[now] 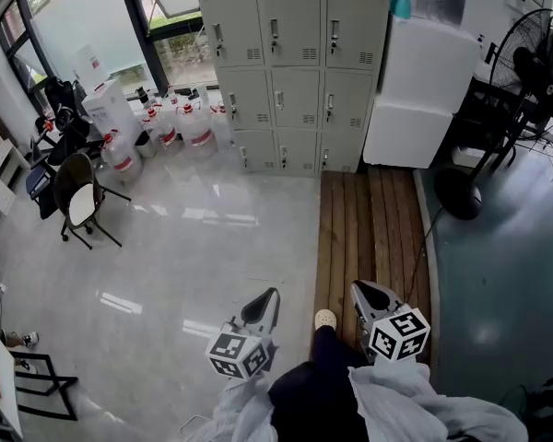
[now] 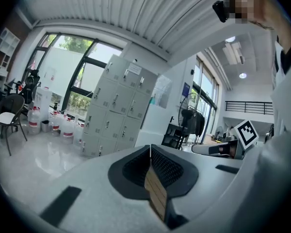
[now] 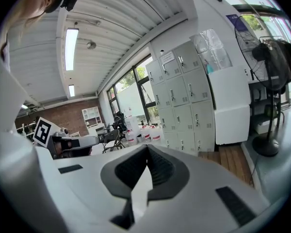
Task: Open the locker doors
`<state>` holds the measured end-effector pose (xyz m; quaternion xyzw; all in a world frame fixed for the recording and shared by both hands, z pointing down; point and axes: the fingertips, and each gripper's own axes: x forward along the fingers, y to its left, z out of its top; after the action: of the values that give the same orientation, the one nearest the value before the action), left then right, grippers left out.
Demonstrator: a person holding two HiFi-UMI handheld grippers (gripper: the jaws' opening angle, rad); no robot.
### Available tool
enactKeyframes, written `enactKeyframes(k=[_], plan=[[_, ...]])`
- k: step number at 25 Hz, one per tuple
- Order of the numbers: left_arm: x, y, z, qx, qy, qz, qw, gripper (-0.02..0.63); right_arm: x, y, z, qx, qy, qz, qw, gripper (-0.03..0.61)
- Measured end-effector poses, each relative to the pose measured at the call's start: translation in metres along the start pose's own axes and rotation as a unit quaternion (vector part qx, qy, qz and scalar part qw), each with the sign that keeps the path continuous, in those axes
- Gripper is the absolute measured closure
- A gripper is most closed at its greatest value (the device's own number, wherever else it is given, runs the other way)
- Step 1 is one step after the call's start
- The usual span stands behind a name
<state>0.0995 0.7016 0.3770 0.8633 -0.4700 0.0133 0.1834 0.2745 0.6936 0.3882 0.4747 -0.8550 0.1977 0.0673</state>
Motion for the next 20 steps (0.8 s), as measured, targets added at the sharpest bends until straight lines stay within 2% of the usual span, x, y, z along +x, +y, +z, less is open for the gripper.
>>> enactKeyframes(k=[5,15,20], plan=[[0.040,0.017,0.007,-0.001,0.002,0.015,0.9999,0.600,0.034,-0.031,0.008,0.006,0.006,0.009,1.000,0.578],[0.140,0.035,0.044,0.005,-0.006,0.006,1.0000,0.600,0.107,-0.097,0.056,0.000,-0.001,0.024,1.000,0.578],[0.177,0.043,0.050,0.006,0.002,0.006,1.0000,0.600,0.132,-0.124,0.070,0.001,0.004,0.027,1.000,0.578]])
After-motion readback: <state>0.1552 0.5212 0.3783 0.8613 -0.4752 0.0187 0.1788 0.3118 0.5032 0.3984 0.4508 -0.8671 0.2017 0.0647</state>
